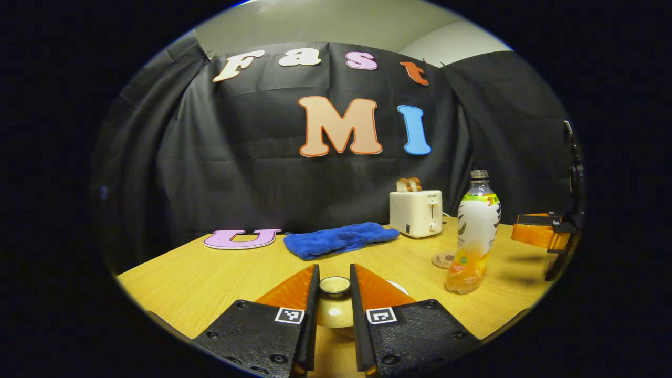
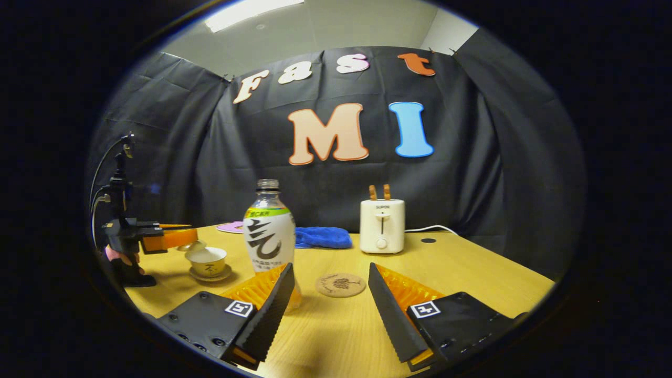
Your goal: Open the teacup lid with one hand, grasp the water bottle and pour water into the teacup with the other hand; after pouring, place the water bottle on the coaster and then close the teacup lid.
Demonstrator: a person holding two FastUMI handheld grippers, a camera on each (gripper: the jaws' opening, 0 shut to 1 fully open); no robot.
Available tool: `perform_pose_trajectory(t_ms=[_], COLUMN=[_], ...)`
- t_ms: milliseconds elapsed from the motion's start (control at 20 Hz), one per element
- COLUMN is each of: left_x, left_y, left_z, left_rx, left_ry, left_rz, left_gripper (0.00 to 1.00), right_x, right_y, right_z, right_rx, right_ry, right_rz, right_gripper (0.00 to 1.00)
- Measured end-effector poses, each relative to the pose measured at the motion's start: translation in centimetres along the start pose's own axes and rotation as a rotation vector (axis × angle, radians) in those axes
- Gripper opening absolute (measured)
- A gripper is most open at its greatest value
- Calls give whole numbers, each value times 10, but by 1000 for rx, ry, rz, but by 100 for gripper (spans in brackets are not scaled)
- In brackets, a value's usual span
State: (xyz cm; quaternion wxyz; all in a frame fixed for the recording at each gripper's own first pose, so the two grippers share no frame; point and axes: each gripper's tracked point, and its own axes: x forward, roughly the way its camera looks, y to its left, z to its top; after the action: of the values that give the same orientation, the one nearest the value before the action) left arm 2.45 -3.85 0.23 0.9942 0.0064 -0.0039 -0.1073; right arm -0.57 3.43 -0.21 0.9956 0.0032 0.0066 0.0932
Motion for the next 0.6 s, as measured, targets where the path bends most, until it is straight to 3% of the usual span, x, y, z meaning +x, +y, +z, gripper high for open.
perform_pose_trajectory(t_ms=[50, 100, 150, 250, 350, 400, 450, 600], left_x=[1, -1, 2, -2, -2, -2, -1, -3], left_y=[5, 7, 9, 10, 11, 12, 14, 18], left_z=[-3, -2, -1, -2, -2, -1, -2, -2], left_rx=[-18, -12, -16, -13, -12, -10, -11, -11], left_ry=[6, 5, 2, 2, 2, 2, 2, 2], left_rz=[16, 22, 32, 41, 45, 47, 46, 46], left_gripper=[28, 28, 28, 28, 28, 28, 28, 28], right_x=[1, 2, 1, 3, 6, 7, 9, 18], right_y=[5, 11, 17, 27, 35, 39, 42, 49], right_z=[0, 0, -1, -1, -2, -2, -3, -6], right_rx=[1, 2, 2, 4, 4, 4, 6, 4], right_ry=[0, 1, 3, 6, 8, 11, 12, 25], right_rz=[27, 53, 77, 112, 132, 141, 145, 151], right_gripper=[87, 92, 87, 92, 92, 87, 92, 92])
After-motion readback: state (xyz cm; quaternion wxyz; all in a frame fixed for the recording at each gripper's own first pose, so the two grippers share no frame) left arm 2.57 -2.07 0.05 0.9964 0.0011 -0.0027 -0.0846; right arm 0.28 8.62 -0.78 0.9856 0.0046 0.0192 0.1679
